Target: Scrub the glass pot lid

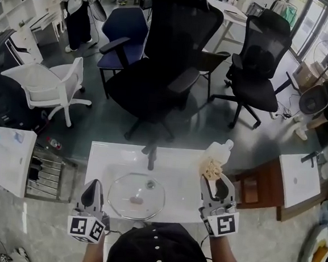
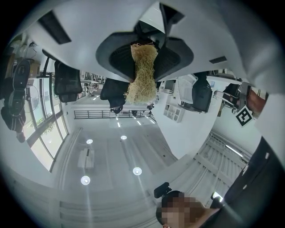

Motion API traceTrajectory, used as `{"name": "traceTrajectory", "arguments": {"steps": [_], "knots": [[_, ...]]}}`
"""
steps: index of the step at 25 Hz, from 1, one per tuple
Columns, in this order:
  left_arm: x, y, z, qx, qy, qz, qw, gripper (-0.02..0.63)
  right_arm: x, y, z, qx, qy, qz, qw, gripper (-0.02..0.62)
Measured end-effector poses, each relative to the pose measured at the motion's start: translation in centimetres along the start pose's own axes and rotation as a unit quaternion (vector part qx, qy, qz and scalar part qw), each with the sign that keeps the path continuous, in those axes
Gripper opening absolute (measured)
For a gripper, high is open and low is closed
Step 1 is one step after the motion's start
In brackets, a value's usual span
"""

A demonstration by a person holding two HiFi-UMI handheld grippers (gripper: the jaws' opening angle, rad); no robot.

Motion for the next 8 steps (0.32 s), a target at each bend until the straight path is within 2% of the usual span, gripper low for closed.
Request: {"name": "traceTrajectory", "arguments": {"steps": [8], "knots": [[0.06, -0.37, 0.38, -0.001, 0.005, -0.004, 1.0000, 0.026, -0.52, -0.07, 0.09, -0.001, -0.005, -0.006, 1.000, 0.138]]}}
Point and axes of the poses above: the fingertips, and each gripper's own axes: x backward along the fingers, y to its left, z out of its underside, the point moved 2 cm from there along x, backward along the fingers, and after that the axes turned 8 degrees about z, right-handed, at the moved point
